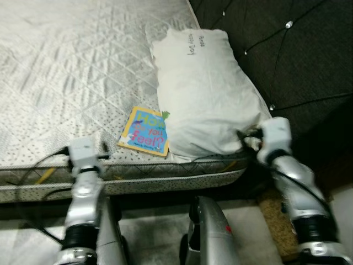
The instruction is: Clean up the room
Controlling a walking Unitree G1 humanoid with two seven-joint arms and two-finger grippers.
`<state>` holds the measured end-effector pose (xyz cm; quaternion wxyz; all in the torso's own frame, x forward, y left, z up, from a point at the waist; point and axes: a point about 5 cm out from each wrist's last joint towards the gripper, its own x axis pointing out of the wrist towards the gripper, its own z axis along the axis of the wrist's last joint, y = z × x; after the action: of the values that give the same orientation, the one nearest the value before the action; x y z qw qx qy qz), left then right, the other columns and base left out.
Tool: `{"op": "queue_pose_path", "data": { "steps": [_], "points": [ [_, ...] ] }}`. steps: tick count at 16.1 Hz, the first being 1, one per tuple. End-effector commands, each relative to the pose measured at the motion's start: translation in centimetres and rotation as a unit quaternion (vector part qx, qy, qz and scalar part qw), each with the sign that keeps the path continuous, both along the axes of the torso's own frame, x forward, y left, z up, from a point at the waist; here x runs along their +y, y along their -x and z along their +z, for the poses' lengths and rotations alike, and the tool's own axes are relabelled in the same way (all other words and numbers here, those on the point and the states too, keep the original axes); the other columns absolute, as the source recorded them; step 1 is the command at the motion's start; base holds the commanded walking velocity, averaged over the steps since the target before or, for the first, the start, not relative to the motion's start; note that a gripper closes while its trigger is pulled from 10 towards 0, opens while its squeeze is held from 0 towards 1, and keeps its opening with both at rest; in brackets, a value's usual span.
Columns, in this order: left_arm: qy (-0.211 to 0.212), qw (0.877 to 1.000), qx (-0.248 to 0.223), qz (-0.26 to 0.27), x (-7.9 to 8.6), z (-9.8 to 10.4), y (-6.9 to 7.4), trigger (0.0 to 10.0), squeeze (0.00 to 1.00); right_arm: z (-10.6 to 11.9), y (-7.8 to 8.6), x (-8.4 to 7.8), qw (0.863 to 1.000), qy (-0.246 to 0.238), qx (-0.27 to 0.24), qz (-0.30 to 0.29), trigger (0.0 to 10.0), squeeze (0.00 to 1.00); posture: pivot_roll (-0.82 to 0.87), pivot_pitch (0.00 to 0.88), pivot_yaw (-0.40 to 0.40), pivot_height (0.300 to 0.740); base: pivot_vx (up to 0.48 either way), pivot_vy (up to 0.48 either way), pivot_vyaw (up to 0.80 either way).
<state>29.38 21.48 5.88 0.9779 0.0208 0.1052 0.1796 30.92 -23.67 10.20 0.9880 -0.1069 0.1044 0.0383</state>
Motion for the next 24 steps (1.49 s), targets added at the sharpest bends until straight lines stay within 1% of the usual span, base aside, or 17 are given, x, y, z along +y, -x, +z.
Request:
{"op": "queue_pose_path", "data": {
  "steps": [1,2,4,5,6,7,8,10,12,13,16,17,18,19,20,22,24],
  "points": [
    [0.006,1.0,0.015,0.002,0.2,-0.6,0.2,10.0,0.0,-1.1,1.0,-1.9,0.999,0.005,0.03,-0.03,10.0,0.0,-0.19,0.168,-0.168,0.571,0.0,0.0,0.0],
    [0.009,1.0,0.019,0.007,0.5,-0.6,0.2,10.0,0.0,-1.3,1.3,-2.6,0.999,0.011,0.039,-0.036,10.0,0.0,-0.2,0.175,-0.175,0.571,0.0,0.0,0.0],
    [0.022,0.999,0.031,0.03,1.3,-0.9,0.2,10.0,0.0,-2.1,2.8,-4.7,0.996,0.038,0.065,-0.045,10.0,0.0,-0.22,0.199,-0.194,0.571,0.0,0.0,0.0],
    [0.026,0.997,0.037,0.063,2.3,-1.1,0.2,10.0,0.0,-2.7,3.8,-6.4,0.993,0.051,0.087,-0.063,10.0,0.0,-0.23,0.207,-0.201,0.571,0.0,0.0,0.0],
    [0.028,0.996,0.034,0.075,2.7,-0.9,0.2,10.0,0.0,-3.0,4.5,-7.8,0.99,0.057,0.102,-0.084,10.0,0.0,-0.24,0.217,-0.211,0.571,0.0,0.0,0.0],
    [0.032,0.996,0.032,0.08,3.0,-0.8,0.1,10.0,0.0,-3.1,4.9,-8.6,0.988,0.058,0.111,-0.094,10.0,0.0,-0.24,0.225,-0.218,0.571,0.0,0.0,0.0],
    [0.04,0.995,0.037,0.086,3.7,-0.7,-0.2,10.0,0.0,-3.1,5.9,-10.4,0.983,0.068,0.127,-0.117,10.0,0.0,-0.25,0.233,-0.226,0.571,0.0,0.0,0.0],
    [0.043,0.995,0.041,0.08,4.0,-0.6,-0.7,10.0,0.0,-3.0,6.6,-11.4,0.981,0.065,0.131,-0.13,10.0,0.0,-0.25,0.244,-0.233,0.571,0.0,0.0,0.0],
    [0.043,0.995,0.038,0.077,4.5,0.0,-1.2,10.0,0.0,-2.4,6.8,-11.3,0.983,0.055,0.124,-0.122,10.0,0.0,-0.25,0.258,-0.233,0.571,0.0,0.0,0.0],
    [0.038,0.996,0.047,0.066,4.7,0.1,-1.7,10.0,0.0,-1.8,7.0,-10.7,0.987,0.055,0.119,-0.095,10.0,0.0,-0.25,0.264,-0.23,0.571,0.0,0.0,0.0],
    [0.029,0.997,0.052,0.048,5.0,0.7,-2.5,10.0,0.0,-0.7,7.3,-9.9,0.99,0.047,0.106,-0.079,10.0,0.0,-0.26,0.267,-0.226,0.571,0.0,0.0,0.0],
    [0.025,0.997,0.067,0.006,4.1,0.7,-3.3,10.0,0.0,0.4,6.8,-8.8,0.993,0.026,0.089,-0.066,10.0,0.0,-0.27,0.27,-0.219,0.571,0.0,0.0,0.0],
    [0.023,0.997,0.067,-0.012,3.6,0.9,-3.7,10.0,0.0,1.0,6.5,-7.9,0.995,0.012,0.081,-0.05,10.0,0.0,-0.27,0.27,-0.219,0.571,0.0,0.0,0.0],
    [0.02,0.998,0.06,-0.03,2.8,1.2,-4.2,10.0,0.0,1.9,6.1,-5.6,0.998,0.0,0.067,0.009,10.0,0.0,-0.27,0.266,-0.211,0.571,0.0,0.0,0.0],
    [0.017,0.997,0.058,-0.041,2.2,1.3,-4.4,10.0,0.0,2.3,6.3,-3.5,0.996,-0.006,0.062,0.068,10.0,0.0,-0.27,0.262,-0.207,0.571,0.0,0.0,0.0],
    [0.01,0.997,0.055,-0.045,2.1,1.4,-4.6,10.0,0.0,2.2,6.7,-2.6,0.994,-0.006,0.067,0.087,10.0,0.0,-0.27,0.256,-0.203,0.571,0.0,0.0,0.0],
    [0.015,0.996,0.06,-0.06,1.4,1.1,-4.7,10.0,0.0,1.9,6.9,-2.6,0.994,-0.01,0.075,0.075,10.0,0.0,-0.27,0.251,-0.198,0.571,0.0,0.0,0.0]
  ]
}}
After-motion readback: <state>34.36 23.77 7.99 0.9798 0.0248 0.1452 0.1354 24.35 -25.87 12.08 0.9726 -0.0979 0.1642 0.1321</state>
